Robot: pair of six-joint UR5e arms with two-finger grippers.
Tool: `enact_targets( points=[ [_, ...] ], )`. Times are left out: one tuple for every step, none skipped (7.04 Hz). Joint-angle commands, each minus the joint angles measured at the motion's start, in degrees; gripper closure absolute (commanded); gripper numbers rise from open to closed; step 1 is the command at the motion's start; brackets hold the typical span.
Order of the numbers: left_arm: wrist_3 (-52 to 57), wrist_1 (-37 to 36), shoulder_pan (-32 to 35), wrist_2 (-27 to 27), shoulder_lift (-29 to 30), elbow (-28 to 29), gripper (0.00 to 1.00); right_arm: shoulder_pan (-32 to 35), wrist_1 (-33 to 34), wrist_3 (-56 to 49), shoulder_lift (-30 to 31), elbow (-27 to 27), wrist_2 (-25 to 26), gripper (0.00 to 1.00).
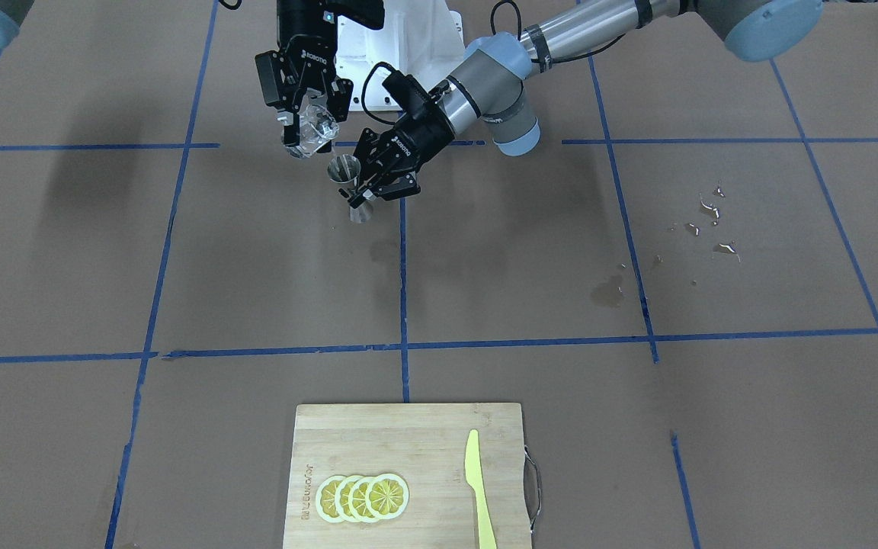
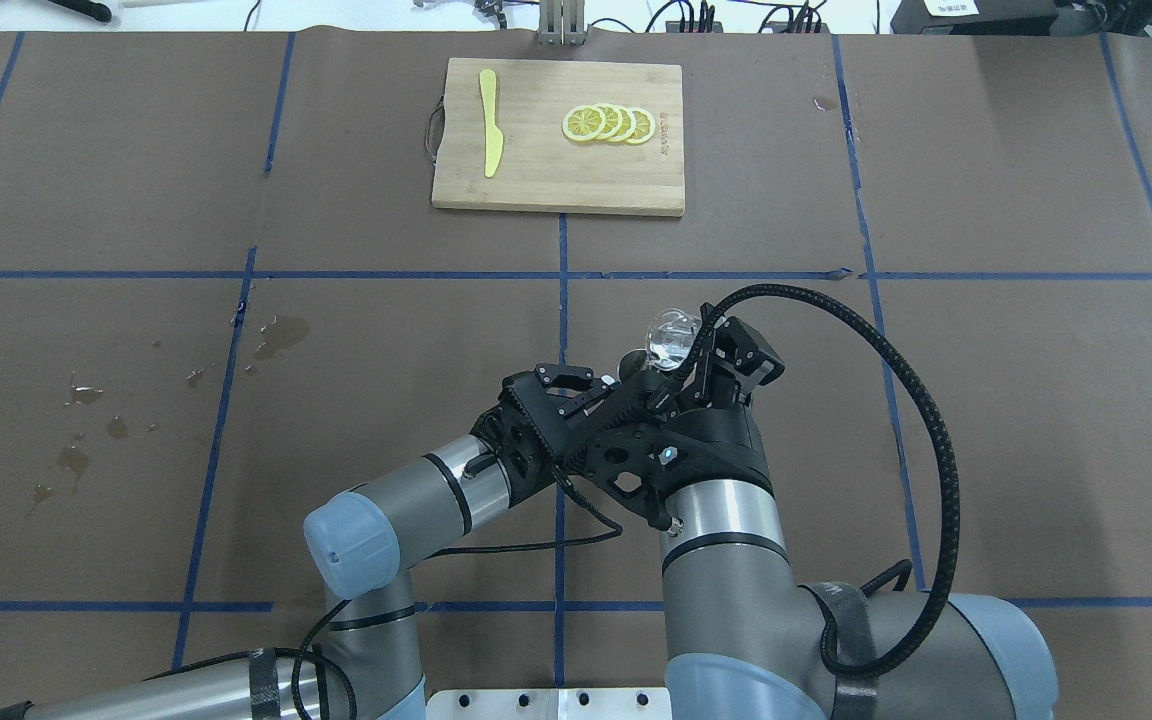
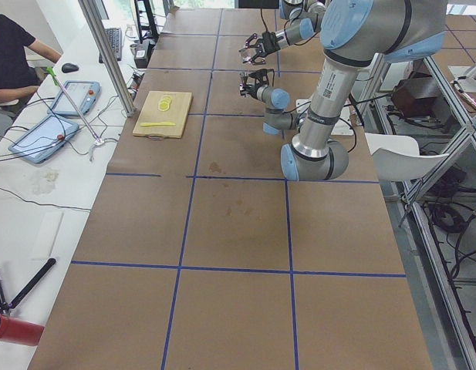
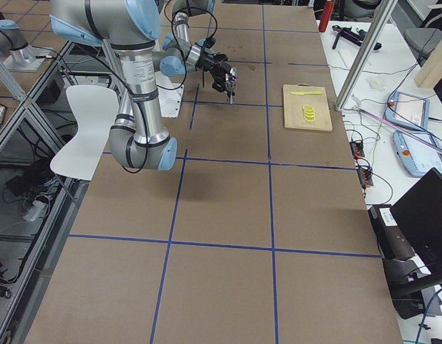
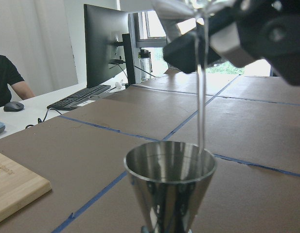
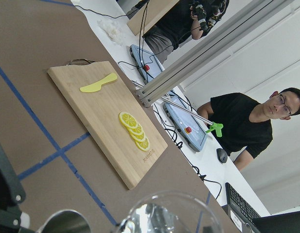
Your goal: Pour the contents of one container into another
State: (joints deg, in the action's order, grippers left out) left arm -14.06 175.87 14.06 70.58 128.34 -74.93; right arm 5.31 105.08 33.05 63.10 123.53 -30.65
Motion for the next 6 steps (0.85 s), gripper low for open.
enact_targets(
  points=[
    [0.0,0.0,-0.1,0.0,0.0,0.0,1.00,0.0,0.7,-1.0,-0.5,0.0,0.0,0.86],
    [0.0,0.0,-0.2,-0.1,-0.1,0.0,1.00,0.0,0.7,-2.0,-0.5,0.0,0.0,0.87],
    [0.0,0.0,-0.2,-0.2,-0.1,0.0,1.00,0.1,0.9,-2.2,-0.5,-0.1,0.0,0.87],
    [0.0,0.0,-0.2,-0.3,-0.2,0.0,1.00,0.2,2.7,-2.7,-0.8,0.0,-0.1,0.88],
    [0.0,0.0,-0.3,-0.4,-0.2,0.0,1.00,0.4,2.7,-3.8,-1.2,-0.1,0.0,0.88],
    [0.0,0.0,-0.4,-0.4,-0.2,0.0,1.00,0.4,2.7,-4.2,-1.3,-0.2,0.0,0.88]
  ],
)
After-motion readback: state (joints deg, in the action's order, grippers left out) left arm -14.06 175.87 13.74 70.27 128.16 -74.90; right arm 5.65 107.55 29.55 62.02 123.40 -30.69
